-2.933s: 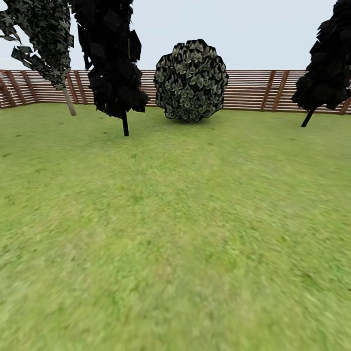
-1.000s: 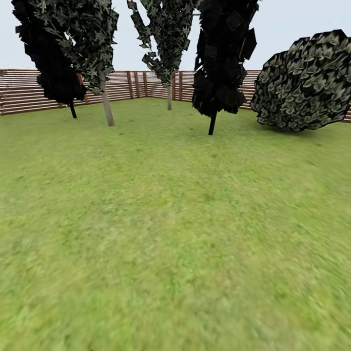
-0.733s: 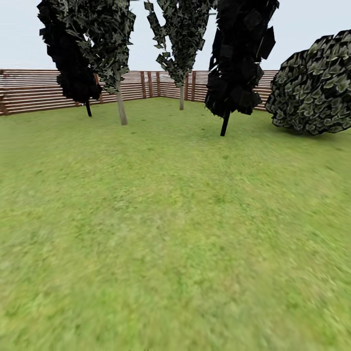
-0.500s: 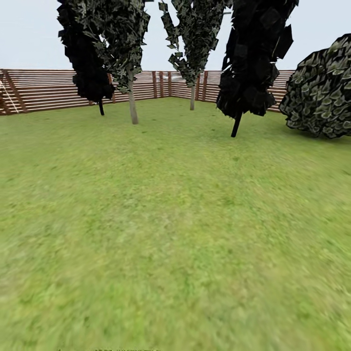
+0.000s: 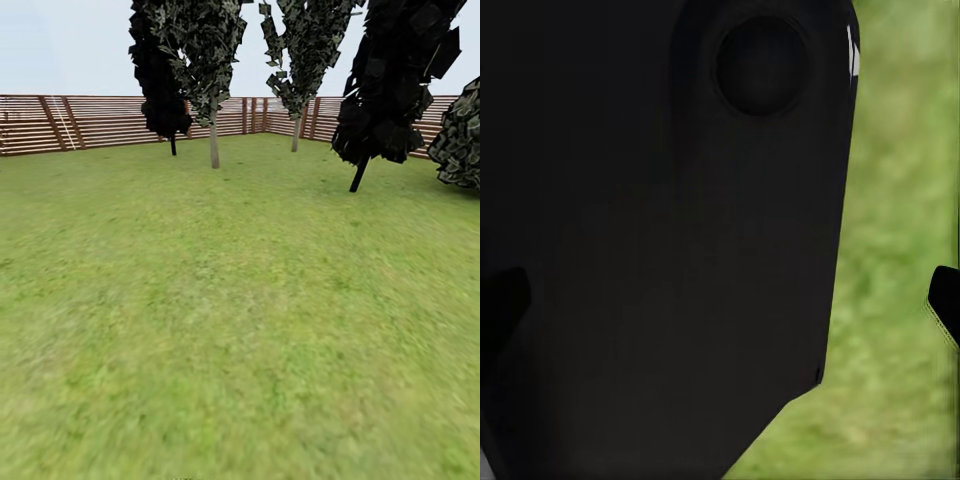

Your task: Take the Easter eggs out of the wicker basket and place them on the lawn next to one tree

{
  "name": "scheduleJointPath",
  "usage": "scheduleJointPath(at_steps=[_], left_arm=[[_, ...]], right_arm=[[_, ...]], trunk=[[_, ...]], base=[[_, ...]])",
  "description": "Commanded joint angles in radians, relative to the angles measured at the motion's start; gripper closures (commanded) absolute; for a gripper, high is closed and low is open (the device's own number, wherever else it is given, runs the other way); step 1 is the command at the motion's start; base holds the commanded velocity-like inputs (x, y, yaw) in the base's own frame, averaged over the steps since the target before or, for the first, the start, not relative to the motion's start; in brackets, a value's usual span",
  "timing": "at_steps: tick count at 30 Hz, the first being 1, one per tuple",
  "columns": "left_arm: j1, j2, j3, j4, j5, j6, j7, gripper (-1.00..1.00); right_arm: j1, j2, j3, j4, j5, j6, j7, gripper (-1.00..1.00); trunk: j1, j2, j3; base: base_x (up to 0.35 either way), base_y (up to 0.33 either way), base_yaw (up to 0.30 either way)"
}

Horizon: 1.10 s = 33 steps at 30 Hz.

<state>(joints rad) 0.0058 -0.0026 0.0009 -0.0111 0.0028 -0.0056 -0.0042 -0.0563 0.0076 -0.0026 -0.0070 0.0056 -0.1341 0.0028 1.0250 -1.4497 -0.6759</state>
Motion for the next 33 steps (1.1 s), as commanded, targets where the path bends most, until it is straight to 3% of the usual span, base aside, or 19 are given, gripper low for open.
scheduleJointPath(at_steps=[1,33], left_arm=[[0.0,0.0,0.0,-0.001,0.0,-0.001,0.0,-1.0],[0.0,0.0,0.001,-0.001,0.0,-0.001,0.0,-1.0]], right_arm=[[0.0,0.0,0.0,0.001,0.001,-0.004,0.0,-1.0],[0.0,0.0,0.0,0.001,0.001,-0.003,0.0,-1.0]], trunk=[[0.0,0.0,-0.001],[0.0,0.0,0.007]], base=[[0.0,0.0,0.293],[0.0,0.0,0.293]])
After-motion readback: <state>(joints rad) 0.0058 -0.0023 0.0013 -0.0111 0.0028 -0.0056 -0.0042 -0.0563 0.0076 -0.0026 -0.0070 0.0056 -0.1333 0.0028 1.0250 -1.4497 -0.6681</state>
